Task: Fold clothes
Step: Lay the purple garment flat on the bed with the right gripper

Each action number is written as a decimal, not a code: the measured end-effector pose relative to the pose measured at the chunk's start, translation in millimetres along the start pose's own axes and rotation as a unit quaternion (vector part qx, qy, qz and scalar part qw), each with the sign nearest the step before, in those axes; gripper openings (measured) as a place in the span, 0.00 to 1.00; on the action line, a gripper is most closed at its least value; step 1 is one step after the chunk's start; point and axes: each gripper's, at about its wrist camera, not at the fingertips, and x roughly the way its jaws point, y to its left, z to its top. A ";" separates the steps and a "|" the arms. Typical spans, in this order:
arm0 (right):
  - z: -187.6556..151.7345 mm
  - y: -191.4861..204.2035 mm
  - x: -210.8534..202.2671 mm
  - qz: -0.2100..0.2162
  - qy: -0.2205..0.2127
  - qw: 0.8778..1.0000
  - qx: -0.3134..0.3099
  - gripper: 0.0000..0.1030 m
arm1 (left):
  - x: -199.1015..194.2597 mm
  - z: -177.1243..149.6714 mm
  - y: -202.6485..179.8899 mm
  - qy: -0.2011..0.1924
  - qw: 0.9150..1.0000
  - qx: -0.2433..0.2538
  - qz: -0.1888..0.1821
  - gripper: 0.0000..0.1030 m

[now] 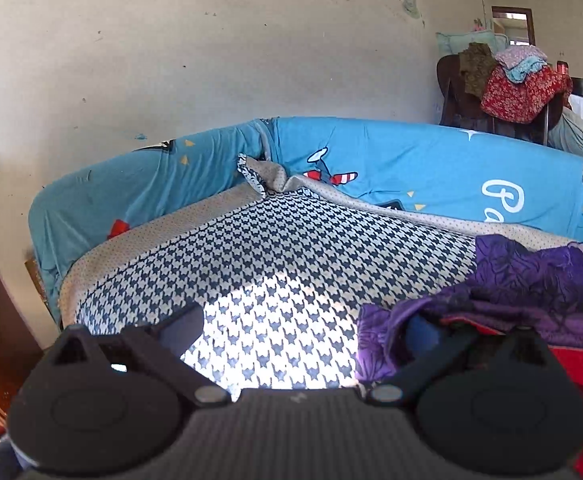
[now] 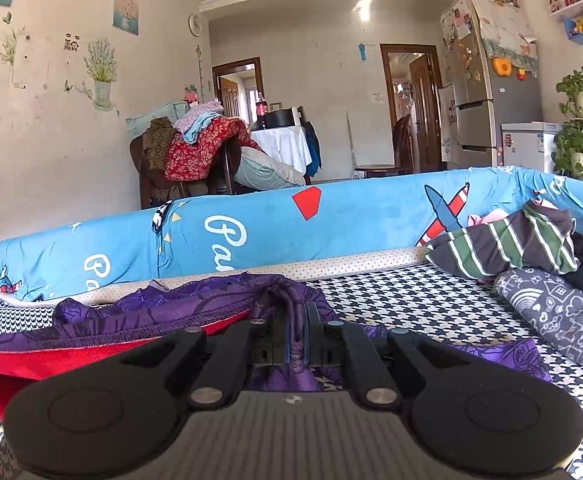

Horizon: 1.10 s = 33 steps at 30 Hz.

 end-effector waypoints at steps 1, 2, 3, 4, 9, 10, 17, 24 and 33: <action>-1.1 0.2 -4.4 0.004 -0.001 1.000 -0.004 0.07 | -3.8 3.8 6.1 0.002 1.000 -0.004 -0.003 0.99; -2.8 0.2 -9.2 0.008 -0.001 1.000 -0.009 0.07 | -7.1 6.6 11.3 0.005 1.000 -0.006 -0.006 0.99; -4.8 -0.1 -14.5 0.011 0.000 1.000 -0.014 0.07 | -10.4 9.3 16.5 0.008 1.000 -0.008 -0.009 0.99; -6.8 -0.4 -19.8 0.013 0.001 1.000 -0.020 0.07 | -14.1 10.3 21.5 0.011 1.000 -0.008 -0.012 0.99; -15.8 -6.0 -44.1 0.012 0.009 0.999 -0.047 0.07 | -29.9 4.0 41.5 0.029 0.999 -0.006 -0.025 0.99; -17.8 -7.7 -48.3 0.012 0.013 0.999 -0.047 0.07 | -30.1 2.6 44.9 0.042 0.999 -0.007 -0.029 0.99; -27.2 -9.5 -67.7 0.013 0.048 0.996 -0.072 0.19 | -44.5 -12.8 53.4 0.085 0.994 -0.008 -0.070 0.97; -28.6 -15.1 -82.1 0.029 0.040 0.997 -0.065 0.46 | -72.3 -8.4 50.8 0.057 0.994 -0.005 -0.097 1.00; -35.9 -3.3 -75.1 0.028 0.052 0.994 -0.090 0.46 | -77.3 3.6 60.4 0.054 0.994 -0.024 -0.091 1.00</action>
